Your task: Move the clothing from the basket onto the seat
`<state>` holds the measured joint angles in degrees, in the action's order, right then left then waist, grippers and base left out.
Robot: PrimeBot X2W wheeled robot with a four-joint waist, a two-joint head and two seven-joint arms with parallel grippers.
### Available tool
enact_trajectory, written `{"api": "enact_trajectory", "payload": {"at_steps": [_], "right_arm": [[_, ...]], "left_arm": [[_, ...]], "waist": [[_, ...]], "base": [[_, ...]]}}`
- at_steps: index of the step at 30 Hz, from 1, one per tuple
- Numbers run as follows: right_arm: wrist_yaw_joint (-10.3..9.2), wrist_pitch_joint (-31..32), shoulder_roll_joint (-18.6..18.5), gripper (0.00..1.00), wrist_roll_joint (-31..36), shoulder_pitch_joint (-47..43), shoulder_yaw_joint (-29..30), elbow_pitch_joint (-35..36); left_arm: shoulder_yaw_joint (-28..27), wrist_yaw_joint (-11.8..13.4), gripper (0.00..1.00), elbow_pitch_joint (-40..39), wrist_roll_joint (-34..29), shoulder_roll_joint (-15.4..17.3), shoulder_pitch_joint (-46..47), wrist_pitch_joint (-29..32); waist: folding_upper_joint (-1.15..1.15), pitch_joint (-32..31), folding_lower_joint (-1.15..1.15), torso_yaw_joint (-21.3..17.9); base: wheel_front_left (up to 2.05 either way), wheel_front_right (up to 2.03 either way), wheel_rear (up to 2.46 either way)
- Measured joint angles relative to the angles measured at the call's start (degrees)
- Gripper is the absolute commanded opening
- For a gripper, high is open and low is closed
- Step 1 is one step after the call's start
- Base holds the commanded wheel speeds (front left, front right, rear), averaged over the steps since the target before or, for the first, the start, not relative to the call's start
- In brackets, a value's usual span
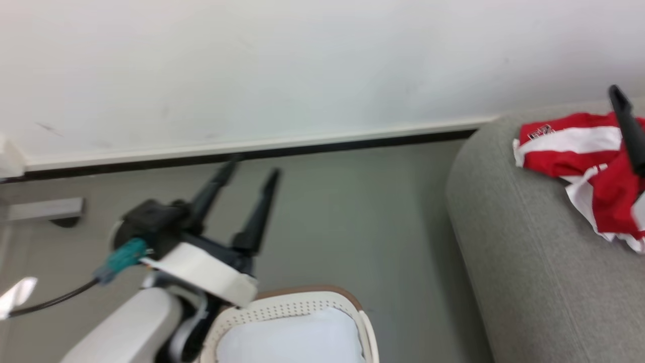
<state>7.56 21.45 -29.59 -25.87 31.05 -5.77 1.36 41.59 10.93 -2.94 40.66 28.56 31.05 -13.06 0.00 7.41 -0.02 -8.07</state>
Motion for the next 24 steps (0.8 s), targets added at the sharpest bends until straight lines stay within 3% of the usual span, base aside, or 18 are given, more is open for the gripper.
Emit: {"api": "enact_trajectory", "payload": {"at_steps": [7,11,16,19,24], "right_arm": [[0.0,-7.43,9.12,1.0,2.99,-6.89,1.03,1.29],[0.0,-12.72,14.83,1.0,5.73,-14.75,2.59,1.9],[-0.01,-21.69,20.26,1.0,7.97,-22.31,2.67,2.36],[-0.01,-26.48,22.45,1.0,8.69,-25.71,2.36,1.62],[-0.01,-32.14,23.7,1.0,11.96,-28.84,1.08,-0.93]], "left_arm": [[-6.73,4.64,1.0,-0.54,1.37,5.53,-7.19,-1.35],[-11.34,6.76,1.0,-0.67,3.52,5.33,-14.08,-1.75],[-17.02,6.69,1.0,-1.16,2.44,2.69,-22.14,-2.02],[-21.49,6.42,1.0,-1.67,-2.37,0.48,-25.15,-2.03],[-26.7,3.19,1.0,-0.82,-8.08,-5.64,-30.3,-2.08]], "waist": [[0.0,-3.44,0.0,3.64],[0.0,-5.3,0.0,5.57],[0.0,-7.15,0.0,7.28],[0.0,-7.51,0.0,7.89],[0.0,-7.51,0.01,7.88]], "base": [[0.0,0.0,0.0],[0.0,0.0,0.0],[0.0,0.0,0.0],[0.0,0.0,0.0],[0.0,0.0,0.0]]}}
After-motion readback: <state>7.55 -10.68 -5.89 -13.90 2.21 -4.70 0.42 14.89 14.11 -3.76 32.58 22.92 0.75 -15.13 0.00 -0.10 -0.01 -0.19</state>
